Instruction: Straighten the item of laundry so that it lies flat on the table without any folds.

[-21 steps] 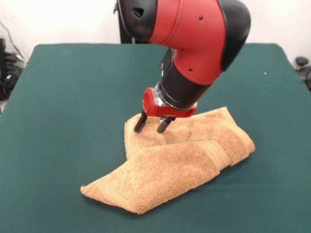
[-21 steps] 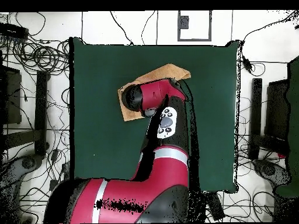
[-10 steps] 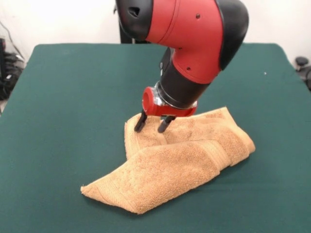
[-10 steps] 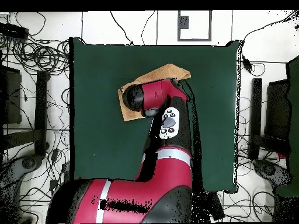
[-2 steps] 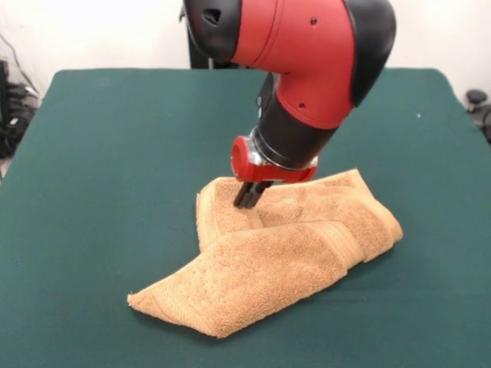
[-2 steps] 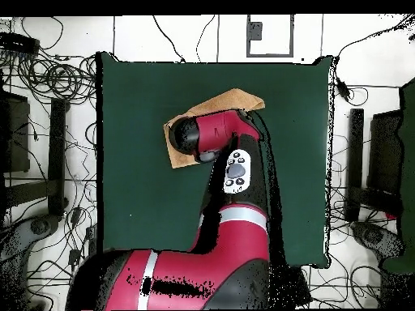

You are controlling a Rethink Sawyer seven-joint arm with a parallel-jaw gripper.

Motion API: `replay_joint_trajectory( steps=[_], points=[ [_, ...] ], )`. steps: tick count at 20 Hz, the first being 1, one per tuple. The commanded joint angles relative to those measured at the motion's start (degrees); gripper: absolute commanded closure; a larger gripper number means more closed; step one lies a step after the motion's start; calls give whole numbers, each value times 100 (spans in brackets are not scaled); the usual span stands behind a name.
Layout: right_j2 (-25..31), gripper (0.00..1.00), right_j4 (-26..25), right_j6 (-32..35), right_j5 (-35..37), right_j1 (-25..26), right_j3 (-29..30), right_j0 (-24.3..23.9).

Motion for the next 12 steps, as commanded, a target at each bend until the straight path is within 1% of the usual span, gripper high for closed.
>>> replay_joint_trajectory(
  steps=[1,12],
  points=[
    [818,100,231,-121,38,72,575,24],
    [844,100,134,-58,-99,14,663,10]
  ],
)
